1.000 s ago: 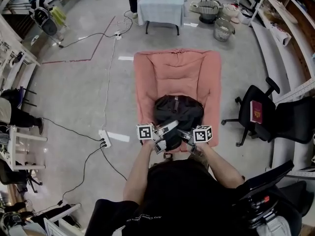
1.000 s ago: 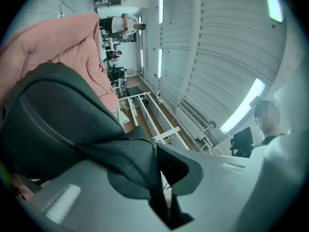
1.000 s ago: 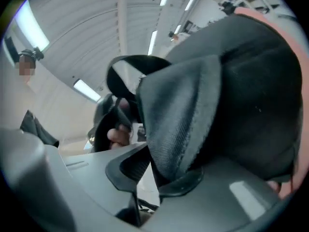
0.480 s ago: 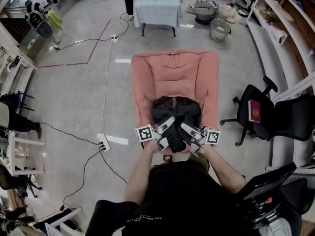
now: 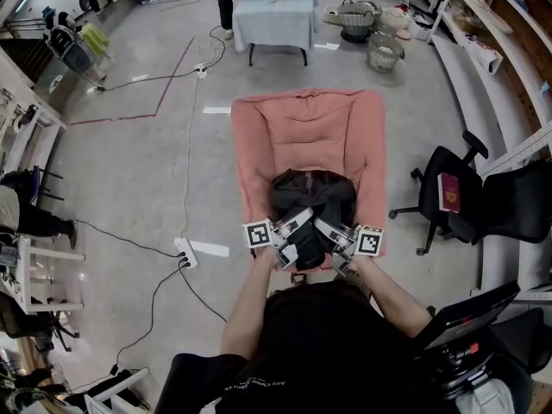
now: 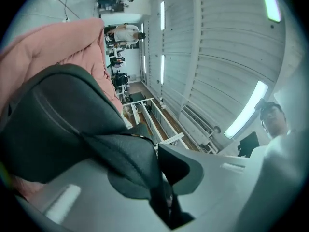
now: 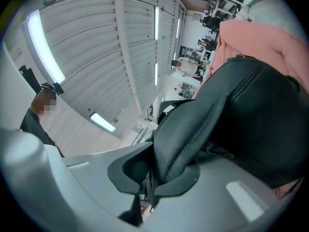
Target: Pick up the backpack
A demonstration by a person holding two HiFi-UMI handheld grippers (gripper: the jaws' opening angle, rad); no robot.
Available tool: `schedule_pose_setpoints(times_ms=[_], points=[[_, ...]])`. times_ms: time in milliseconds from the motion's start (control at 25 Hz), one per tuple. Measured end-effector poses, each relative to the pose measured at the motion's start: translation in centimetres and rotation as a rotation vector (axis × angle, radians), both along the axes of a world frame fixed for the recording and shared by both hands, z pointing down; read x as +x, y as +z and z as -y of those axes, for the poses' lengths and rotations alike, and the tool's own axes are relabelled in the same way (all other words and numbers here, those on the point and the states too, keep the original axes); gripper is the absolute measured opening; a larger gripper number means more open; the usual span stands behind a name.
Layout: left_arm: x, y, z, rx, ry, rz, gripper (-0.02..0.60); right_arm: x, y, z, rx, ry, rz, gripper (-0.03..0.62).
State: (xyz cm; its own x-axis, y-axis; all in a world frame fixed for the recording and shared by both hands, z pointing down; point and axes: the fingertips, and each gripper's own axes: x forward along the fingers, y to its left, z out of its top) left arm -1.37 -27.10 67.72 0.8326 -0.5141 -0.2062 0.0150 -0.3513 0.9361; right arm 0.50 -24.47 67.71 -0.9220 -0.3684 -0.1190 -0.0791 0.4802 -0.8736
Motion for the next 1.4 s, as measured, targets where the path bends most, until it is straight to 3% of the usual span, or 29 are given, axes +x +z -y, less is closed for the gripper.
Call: schedule_pose_setpoints(times_ms=[120, 240, 320, 640, 760, 880, 960, 1040, 1160, 1280, 1400], points=[[-0.7, 0.2, 0.0, 0.044, -0.042, 0.031, 0.034, 0.2, -1.4, 0.4, 0.024, -0.001, 0.029, 0.035], [-1.6, -0.1, 0.6, 0.118, -0.096, 0.149, 0.06, 1.0, -2.3, 1.3, 0.019, 0.065, 0.047, 0.037], [-1.7, -0.7, 0.8, 0.134, -0.11, 0.179, 0.1, 1.1, -2.9, 2.0, 0.07, 0.1, -0.011, 0.035], [-1.1, -0.4, 1.0, 0.15, -0.118, 0.287, 0.071, 1.6, -3.2, 3.7, 0.104, 0.218, -0.104, 0.034], [-0.2, 0.1, 1.3, 0.153, -0.128, 0.355, 0.056, 2.1, -2.3, 3.7, 0.171, 0.222, -0.242, 0.034], [-0.4, 0.8, 2.0, 0.141, -0.191, 0.433, 0.028, 2.2, -0.3, 3.9, 0.264, 0.249, -0.499, 0.034], [-0.4, 1.6, 2.5, 0.135, -0.237, 0.524, 0.017, 2.6, 1.1, 4.2, 0.325, 0.3, -0.703, 0.035], [-0.4, 2.4, 2.7, 0.139, -0.269, 0.627, 0.011, 3.0, 1.9, 4.3, 0.359, 0.347, -0.826, 0.034], [-0.5, 3.8, 2.4, 0.188, -0.274, 0.803, 0.008, 3.7, 2.5, 4.3, 0.383, 0.383, -0.932, 0.034], [-1.0, 5.9, 1.8, 0.258, -0.25, 1.043, 0.008, 4.5, 3.5, 4.0, 0.391, 0.393, -1.006, 0.034], [-1.7, 7.0, 1.8, 0.297, -0.255, 1.183, 0.008, 4.7, 4.2, 3.7, 0.395, 0.373, -1.037, 0.034]])
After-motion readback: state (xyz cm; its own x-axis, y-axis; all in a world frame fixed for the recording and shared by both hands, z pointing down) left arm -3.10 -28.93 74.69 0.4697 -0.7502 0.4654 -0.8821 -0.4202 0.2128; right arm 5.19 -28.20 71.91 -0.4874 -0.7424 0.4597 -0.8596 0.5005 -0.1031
